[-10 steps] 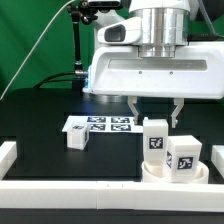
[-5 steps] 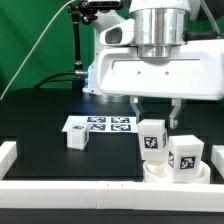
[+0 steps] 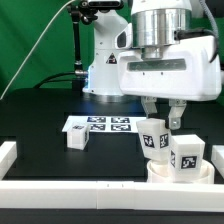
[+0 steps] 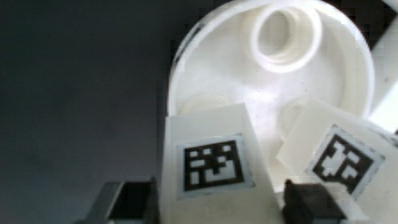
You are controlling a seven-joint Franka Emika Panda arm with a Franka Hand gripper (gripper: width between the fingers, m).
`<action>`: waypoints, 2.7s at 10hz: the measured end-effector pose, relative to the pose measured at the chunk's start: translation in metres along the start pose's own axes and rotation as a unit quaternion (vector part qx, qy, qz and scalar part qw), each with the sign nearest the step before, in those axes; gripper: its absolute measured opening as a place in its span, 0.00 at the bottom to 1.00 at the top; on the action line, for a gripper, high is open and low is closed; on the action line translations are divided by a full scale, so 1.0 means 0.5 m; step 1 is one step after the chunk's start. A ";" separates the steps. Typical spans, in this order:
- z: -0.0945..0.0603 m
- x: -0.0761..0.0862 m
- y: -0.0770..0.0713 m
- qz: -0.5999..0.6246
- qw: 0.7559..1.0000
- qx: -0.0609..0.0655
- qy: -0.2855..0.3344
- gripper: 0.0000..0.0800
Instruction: Assemble stool
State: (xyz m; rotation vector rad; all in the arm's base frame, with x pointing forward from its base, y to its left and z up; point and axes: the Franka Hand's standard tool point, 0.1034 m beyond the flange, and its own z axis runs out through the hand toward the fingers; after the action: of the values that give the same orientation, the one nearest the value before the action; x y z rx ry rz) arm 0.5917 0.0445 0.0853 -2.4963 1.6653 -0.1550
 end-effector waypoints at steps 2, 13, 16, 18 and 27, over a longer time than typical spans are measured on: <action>0.000 -0.001 -0.001 0.104 0.995 0.002 -0.007 0.43; 0.001 -0.019 -0.008 0.406 0.913 0.010 -0.032 0.67; -0.031 -0.037 -0.024 0.371 0.927 0.015 -0.043 0.80; -0.037 -0.039 -0.026 0.295 0.954 0.021 -0.042 0.81; -0.039 -0.045 -0.027 -0.123 0.992 0.008 -0.030 0.81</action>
Offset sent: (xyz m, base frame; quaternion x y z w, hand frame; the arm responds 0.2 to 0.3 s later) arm -0.0078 0.0005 -0.0118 -0.0021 -0.0157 0.2787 0.9602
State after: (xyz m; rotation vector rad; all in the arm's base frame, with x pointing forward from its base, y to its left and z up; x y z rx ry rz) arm 0.5925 0.0692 0.1066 -2.6577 1.3257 -0.1165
